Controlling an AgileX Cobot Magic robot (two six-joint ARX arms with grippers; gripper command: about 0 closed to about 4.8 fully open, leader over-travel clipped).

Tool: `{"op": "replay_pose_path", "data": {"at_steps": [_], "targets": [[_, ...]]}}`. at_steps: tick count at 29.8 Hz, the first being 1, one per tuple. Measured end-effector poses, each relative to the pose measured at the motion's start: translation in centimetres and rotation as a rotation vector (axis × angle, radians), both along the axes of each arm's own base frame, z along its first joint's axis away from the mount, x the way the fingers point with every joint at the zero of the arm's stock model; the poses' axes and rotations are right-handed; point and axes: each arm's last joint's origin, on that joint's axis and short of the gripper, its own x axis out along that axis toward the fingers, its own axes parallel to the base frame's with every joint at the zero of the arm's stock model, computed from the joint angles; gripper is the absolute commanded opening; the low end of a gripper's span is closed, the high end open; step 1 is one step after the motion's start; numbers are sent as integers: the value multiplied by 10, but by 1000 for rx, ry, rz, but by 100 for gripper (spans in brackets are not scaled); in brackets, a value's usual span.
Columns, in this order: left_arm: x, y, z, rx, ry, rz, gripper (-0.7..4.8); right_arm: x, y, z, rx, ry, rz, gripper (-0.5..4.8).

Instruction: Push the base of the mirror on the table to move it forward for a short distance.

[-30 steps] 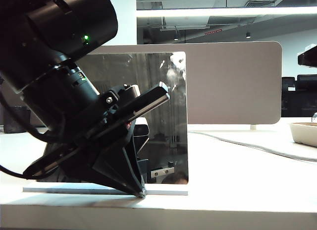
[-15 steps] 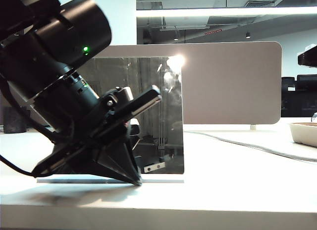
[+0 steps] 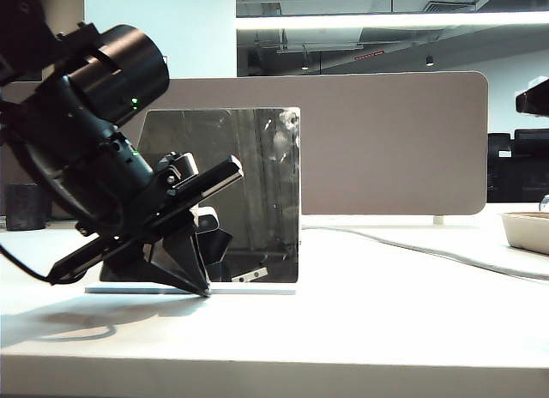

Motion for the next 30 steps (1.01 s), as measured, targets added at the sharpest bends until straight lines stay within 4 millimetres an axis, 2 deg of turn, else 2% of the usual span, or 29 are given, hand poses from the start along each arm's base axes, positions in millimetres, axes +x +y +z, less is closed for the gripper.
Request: {"op": "replay_pose_path", "data": {"at_steps": [18,30], "targets": [[49,-10,-2,-22,-53,7,-2,0,0,0,0,0,0,22],[90,-1,-3,-36,-86,33,-2,0,0,0,0,0,0,21]]}}
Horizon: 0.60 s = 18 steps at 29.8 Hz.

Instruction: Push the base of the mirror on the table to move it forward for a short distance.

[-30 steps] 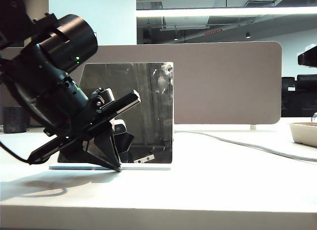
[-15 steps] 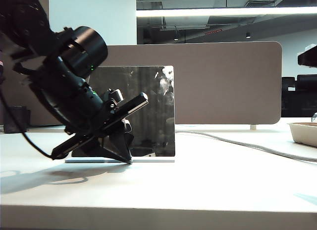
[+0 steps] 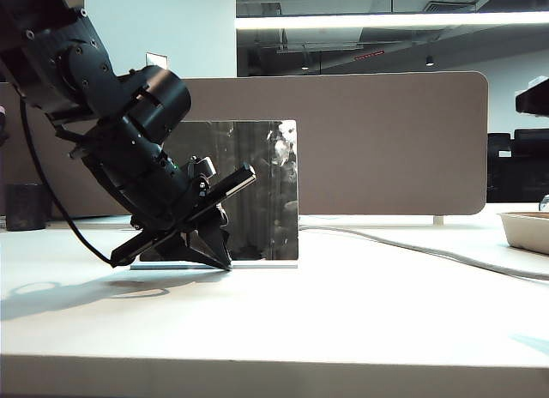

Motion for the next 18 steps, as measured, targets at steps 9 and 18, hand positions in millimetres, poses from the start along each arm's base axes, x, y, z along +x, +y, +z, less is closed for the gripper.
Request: {"op": "replay_pose_path", "data": {"at_steps": [9,18], "targets": [[28,6,-2,1,-44,-11,-2,0,0,0,0,0,0,22],[52,9,-4,-14,-69,0,-2,0,0,0,0,0,0,22]]}}
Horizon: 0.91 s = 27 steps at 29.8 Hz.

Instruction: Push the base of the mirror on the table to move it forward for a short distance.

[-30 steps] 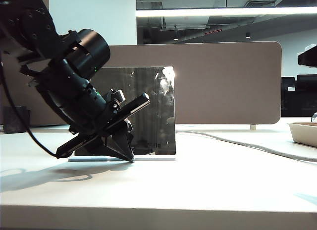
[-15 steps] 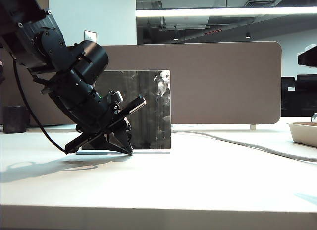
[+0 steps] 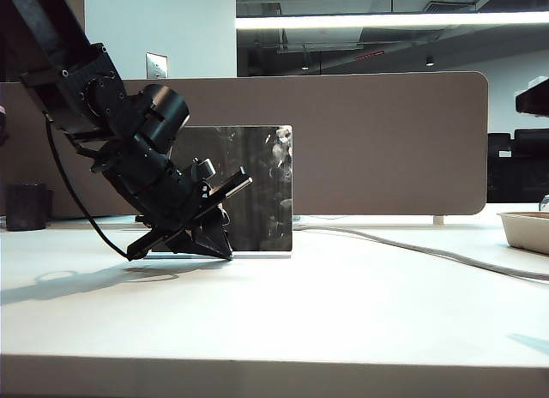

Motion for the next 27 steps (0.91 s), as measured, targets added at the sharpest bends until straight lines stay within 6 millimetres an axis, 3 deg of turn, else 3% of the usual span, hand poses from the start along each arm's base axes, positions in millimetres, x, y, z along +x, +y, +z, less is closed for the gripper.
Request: {"op": "replay_pose_path", "data": {"at_steps": [10,27], "targets": [[25,-4,-1,-19,-18,-33,-2,0,0,0,0,0,0,22],[20,-6,6,68,19,-15,-2,0,0,0,0,0,0,22]]}}
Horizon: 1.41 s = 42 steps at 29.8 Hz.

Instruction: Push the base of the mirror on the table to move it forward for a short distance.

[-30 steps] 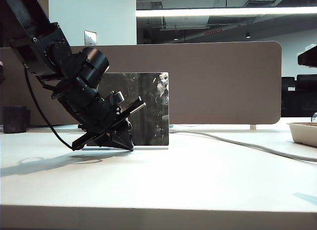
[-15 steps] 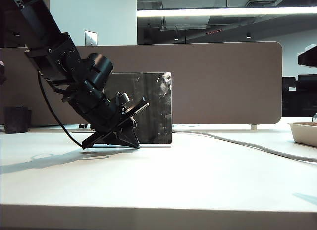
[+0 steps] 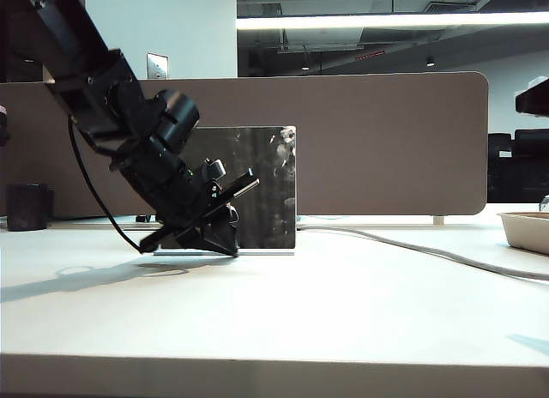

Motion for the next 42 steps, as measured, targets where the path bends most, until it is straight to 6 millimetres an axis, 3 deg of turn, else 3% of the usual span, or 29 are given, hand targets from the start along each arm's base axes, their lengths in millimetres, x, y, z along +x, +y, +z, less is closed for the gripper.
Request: {"op": "replay_pose_path", "data": {"at_steps": [6,12,21,25,29,32,37,42], "targets": [[-19,8,19,213,68,122,-2,0,0,0,0,1,0,22],[-41,19,38,315,153,96,-2,0,0,0,0,1,0,22],[-80,33,137,286,-94,45,-2,0,0,0,0,0,0,22],[-109,45,184,263,-256,28,-2,0,0,0,0,0,0,22],[-152,63,212,282,-390,25,-2,0,0,0,0,0,0,22],[-184,78,221,338,-478,60,-2,0,0,0,0,0,0,22],[-248,122,219,421,-614,243,-2,0,0,0,0,0,0,22],[-309,161,196,456,-751,492,-2,0,0,0,0,0,0,22]]}}
